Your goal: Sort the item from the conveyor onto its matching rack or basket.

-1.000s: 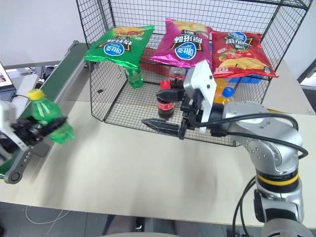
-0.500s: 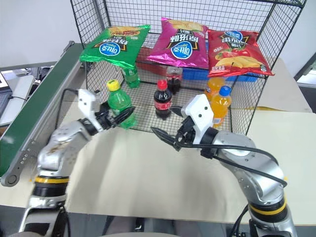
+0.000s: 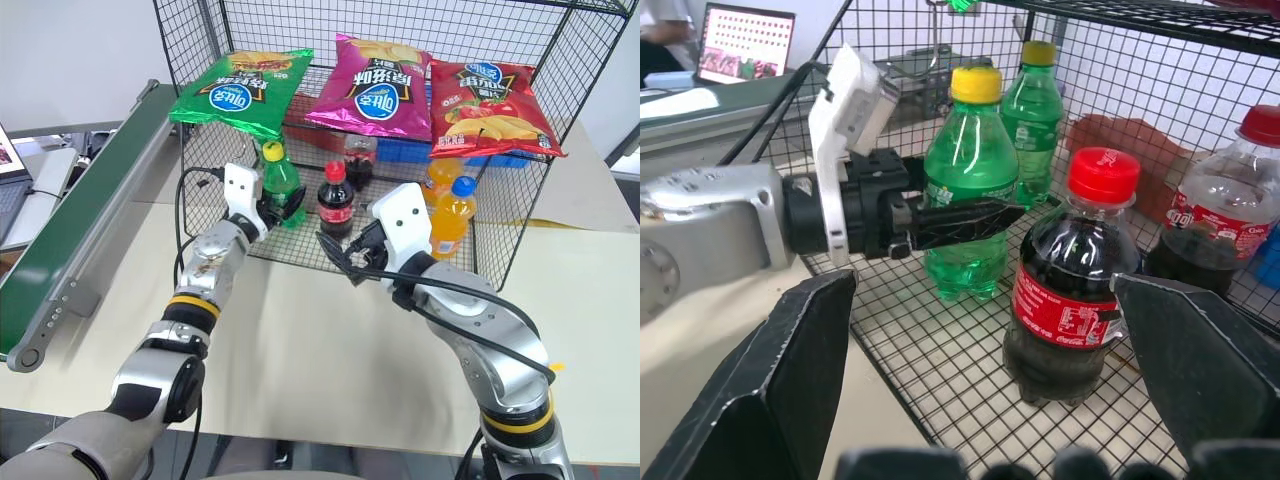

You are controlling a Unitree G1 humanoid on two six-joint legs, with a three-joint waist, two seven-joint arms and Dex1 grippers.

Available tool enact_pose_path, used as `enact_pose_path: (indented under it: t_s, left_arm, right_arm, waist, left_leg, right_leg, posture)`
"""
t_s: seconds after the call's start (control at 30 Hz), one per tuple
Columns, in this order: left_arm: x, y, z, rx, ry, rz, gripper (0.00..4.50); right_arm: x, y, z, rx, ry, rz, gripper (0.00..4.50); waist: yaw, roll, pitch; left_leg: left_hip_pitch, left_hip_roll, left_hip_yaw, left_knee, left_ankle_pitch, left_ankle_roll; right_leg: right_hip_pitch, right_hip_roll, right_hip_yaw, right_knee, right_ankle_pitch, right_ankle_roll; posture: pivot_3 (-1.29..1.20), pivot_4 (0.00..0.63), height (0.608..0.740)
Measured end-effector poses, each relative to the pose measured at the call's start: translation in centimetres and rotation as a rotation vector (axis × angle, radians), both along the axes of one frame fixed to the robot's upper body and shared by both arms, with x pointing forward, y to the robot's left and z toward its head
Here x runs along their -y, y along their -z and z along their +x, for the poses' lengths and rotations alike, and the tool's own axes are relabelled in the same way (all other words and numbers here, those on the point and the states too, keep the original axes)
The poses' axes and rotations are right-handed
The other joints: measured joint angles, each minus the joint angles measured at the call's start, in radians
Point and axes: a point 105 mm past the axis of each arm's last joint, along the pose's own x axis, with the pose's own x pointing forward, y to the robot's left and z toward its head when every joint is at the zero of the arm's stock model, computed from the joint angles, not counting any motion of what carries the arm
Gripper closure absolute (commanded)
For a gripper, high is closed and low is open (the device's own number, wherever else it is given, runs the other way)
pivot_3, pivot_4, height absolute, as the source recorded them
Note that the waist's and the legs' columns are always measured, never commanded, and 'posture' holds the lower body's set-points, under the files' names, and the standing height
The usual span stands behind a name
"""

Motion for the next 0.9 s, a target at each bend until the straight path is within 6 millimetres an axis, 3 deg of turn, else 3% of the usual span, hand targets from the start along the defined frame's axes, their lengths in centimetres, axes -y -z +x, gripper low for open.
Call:
enact_pose_path:
  t_s: [0.03, 0.1, 0.13, 0.17, 0.43, 0.73, 0.9]
  left_arm:
    - [-0.2, 0.1, 0.1, -0.002, -0.013, -0.004, 1.45]
    - [-0.4, 0.5, 0.3, -0.009, -0.032, -0.011, 0.41]
    - [-0.5, 0.7, 0.3, -0.010, -0.039, -0.016, 0.07]
    - [-0.5, 0.7, 0.3, -0.005, -0.039, -0.022, 0.01]
    - [-0.3, 0.9, -0.5, 0.014, 0.022, -0.032, 0.01]
    - [-4.4, 4.3, -4.2, -0.116, 0.036, 0.015, 0.01]
    - [-5.6, 3.3, -5.7, -0.130, 0.062, 0.057, 0.01]
  right_arm:
    - [-0.1, 0.1, 0.0, -0.005, 0.000, -0.003, 0.00]
    - [-0.1, 0.2, 0.1, -0.010, 0.007, -0.005, 0.00]
    - [-0.1, 0.3, 0.1, -0.012, 0.006, -0.003, 0.00]
    - [-0.2, 0.3, 0.1, -0.013, 0.005, -0.002, 0.00]
    - [-0.2, 0.2, 0.3, -0.014, 0.002, -0.007, 0.00]
    - [-0.2, 0.7, 0.6, -0.040, -0.021, -0.021, 0.00]
    - [-0.2, 0.9, 0.7, -0.053, -0.038, -0.026, 0.00]
  waist:
    - [0.000, 0.000, 0.000]
    - [0.001, 0.000, 0.000]
    - [0.001, 0.000, 0.000]
    - [0.002, 0.000, 0.000]
    - [0.002, 0.001, 0.000]
    - [-0.002, 0.001, -0.001]
    - [-0.002, 0.001, -0.001]
  left_leg:
    - [0.000, 0.000, 0.000, 0.000, 0.000, 0.000]
    - [0.000, 0.000, 0.000, 0.000, 0.000, 0.000]
    - [0.000, 0.000, 0.000, 0.000, 0.000, 0.000]
    - [0.000, 0.000, 0.000, 0.000, 0.000, 0.000]
    - [0.001, 0.000, 0.000, 0.000, 0.000, 0.000]
    - [0.003, 0.002, -0.001, 0.000, 0.000, 0.000]
    - [0.003, 0.002, -0.001, 0.000, 0.000, 0.000]
  right_leg:
    - [0.000, 0.000, 0.000, 0.000, 0.000, 0.000]
    - [0.000, 0.000, 0.000, 0.000, 0.000, 0.000]
    - [0.000, 0.000, 0.000, 0.000, 0.000, 0.000]
    - [0.000, 0.000, 0.000, 0.000, 0.000, 0.000]
    - [0.000, 0.000, 0.000, 0.001, 0.000, 0.000]
    - [0.001, 0.001, 0.000, 0.004, 0.000, 0.000]
    - [0.001, 0.000, 0.001, 0.004, 0.000, 0.000]
  posture:
    - [0.00, 0.150, 0.740]
    - [0.00, 0.150, 0.740]
    - [0.00, 0.150, 0.740]
    - [0.00, 0.150, 0.740]
    - [0.00, 0.150, 0.740]
    - [0.00, 0.150, 0.740]
    - [0.00, 0.150, 0.740]
